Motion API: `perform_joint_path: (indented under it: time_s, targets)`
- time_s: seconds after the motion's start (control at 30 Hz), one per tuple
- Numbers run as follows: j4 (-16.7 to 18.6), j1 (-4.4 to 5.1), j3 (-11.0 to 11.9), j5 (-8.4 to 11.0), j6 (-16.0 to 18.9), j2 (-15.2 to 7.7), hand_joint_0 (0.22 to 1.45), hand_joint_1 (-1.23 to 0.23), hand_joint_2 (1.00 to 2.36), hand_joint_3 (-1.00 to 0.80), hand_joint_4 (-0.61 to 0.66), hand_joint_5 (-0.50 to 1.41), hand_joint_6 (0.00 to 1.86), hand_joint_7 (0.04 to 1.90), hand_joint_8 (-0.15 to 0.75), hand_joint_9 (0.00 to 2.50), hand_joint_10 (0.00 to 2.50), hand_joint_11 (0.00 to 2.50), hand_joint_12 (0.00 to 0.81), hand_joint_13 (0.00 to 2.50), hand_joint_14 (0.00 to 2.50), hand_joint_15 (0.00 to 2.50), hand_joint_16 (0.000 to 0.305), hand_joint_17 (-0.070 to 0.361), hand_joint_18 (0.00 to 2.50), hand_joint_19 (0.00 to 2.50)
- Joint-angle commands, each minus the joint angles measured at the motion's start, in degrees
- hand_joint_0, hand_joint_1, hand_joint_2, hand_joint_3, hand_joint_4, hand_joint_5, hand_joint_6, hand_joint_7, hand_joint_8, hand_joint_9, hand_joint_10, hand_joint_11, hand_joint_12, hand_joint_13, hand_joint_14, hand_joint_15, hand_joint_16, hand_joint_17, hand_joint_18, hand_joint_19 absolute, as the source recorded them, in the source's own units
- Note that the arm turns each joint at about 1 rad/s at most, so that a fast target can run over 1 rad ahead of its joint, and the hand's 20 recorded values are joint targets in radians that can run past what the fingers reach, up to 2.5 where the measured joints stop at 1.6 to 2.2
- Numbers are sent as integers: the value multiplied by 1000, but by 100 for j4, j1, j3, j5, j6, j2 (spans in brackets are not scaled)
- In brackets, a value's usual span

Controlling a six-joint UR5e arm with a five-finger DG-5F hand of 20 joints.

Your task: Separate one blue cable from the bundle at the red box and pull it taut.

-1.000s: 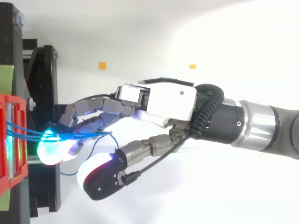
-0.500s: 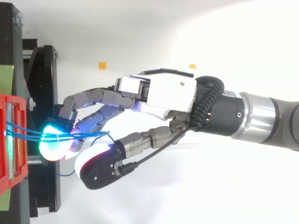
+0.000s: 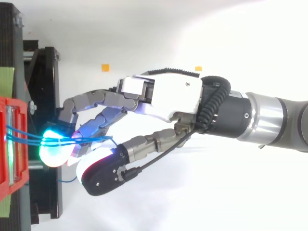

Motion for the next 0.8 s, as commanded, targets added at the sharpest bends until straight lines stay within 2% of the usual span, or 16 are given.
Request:
perform_joint_path:
  time_s: [0.0,0.3,0.6,0.67,0.7,0.73,0.77]
  targets:
    - [10,-10,-3,-14,13,-3,627,-648,1012,-340,263,-160,502,1108,353,756,10,656,407,864,19,601,52,117,774,646]
    - [-25,-62,-3,-172,154,-3,628,-650,1012,-338,261,-159,502,1115,352,765,12,682,405,892,19,625,52,118,789,663]
    - [-25,-89,-12,-172,154,-3,627,-648,1011,-344,260,-161,502,1124,352,769,10,695,409,917,20,663,53,119,806,679]
    - [-25,-98,-3,-172,154,-82,623,-648,1011,-349,254,-161,502,1130,354,768,13,702,410,920,21,667,53,119,808,678]
    - [10,-106,32,-172,198,-170,624,-648,1011,-351,260,-161,502,1128,353,769,10,704,408,922,20,670,53,119,808,677]
    - [80,-106,155,-199,338,-372,622,-648,1011,-352,262,-161,502,1124,352,769,12,695,411,926,20,665,53,119,808,679]
    - [80,-115,182,-225,417,-390,622,-648,1010,-352,260,-161,502,1129,352,770,12,706,411,926,20,666,53,119,809,686]
